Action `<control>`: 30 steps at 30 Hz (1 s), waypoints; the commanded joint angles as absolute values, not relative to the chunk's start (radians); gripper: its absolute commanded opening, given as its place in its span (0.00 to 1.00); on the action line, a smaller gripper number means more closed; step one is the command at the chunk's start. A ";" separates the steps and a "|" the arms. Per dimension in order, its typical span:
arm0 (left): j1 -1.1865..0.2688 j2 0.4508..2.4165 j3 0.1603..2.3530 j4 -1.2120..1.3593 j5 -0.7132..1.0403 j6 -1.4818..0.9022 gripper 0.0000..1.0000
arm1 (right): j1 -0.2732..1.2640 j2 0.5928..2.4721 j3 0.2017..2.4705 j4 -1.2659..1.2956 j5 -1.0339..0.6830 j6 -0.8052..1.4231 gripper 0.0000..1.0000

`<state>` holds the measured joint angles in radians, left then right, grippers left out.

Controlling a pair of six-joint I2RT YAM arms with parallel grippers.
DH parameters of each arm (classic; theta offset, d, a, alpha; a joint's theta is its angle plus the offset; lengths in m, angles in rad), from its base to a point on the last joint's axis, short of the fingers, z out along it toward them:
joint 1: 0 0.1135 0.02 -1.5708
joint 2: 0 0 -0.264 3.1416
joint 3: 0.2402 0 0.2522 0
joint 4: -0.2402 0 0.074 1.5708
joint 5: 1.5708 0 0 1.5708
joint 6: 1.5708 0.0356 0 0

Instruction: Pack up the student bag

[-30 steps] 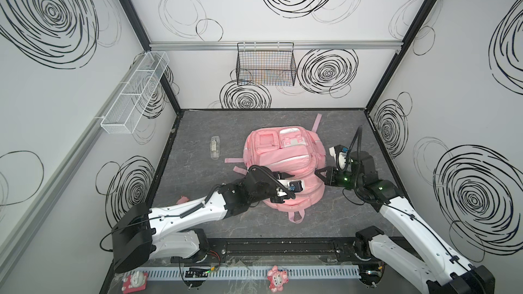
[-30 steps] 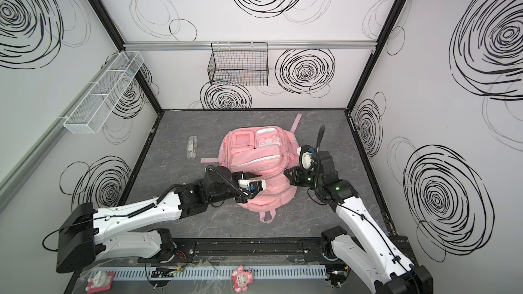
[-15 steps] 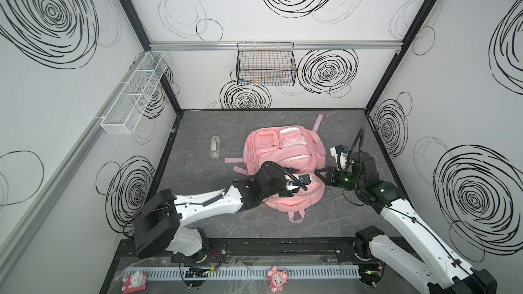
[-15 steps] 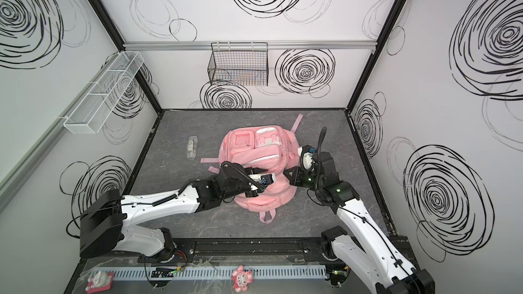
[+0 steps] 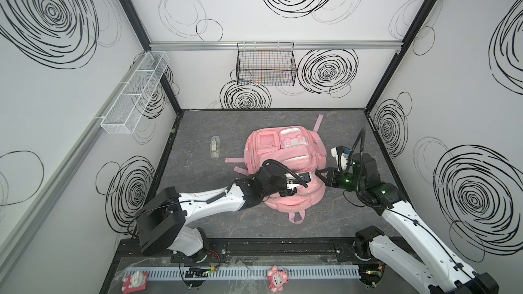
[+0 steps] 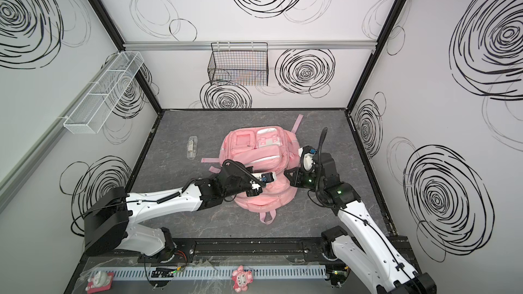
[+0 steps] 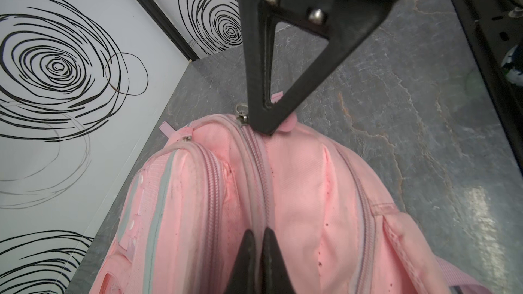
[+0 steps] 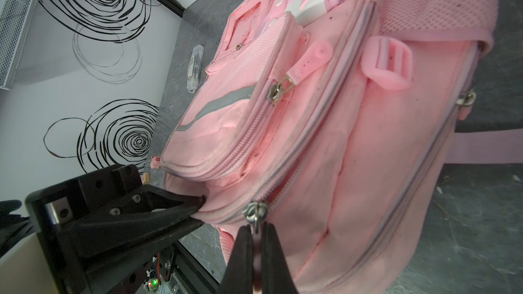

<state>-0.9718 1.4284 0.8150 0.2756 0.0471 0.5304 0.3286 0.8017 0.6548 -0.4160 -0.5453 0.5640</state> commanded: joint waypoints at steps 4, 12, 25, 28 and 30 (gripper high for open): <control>-0.891 1.350 0.778 0.294 0.068 0.540 0.00 | 0.279 0.805 0.721 -0.395 -0.457 0.506 0.00; -0.870 1.273 0.733 0.303 0.068 0.542 0.00 | 0.198 0.834 0.709 -0.389 -0.499 0.472 0.00; -0.897 1.209 0.677 0.313 0.096 0.533 0.00 | 0.118 0.948 0.661 -0.275 -0.449 0.429 0.00; -0.907 1.194 0.660 0.319 0.098 0.531 0.00 | 0.108 0.984 0.661 -0.255 -0.427 0.415 0.00; -0.916 1.188 0.649 0.328 0.094 0.527 0.00 | 0.098 1.004 0.662 -0.244 -0.412 0.406 0.00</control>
<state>-0.9165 1.2587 0.6689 0.2955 0.1284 0.5346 0.1673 0.9874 0.6601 -0.3420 -0.6548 0.4225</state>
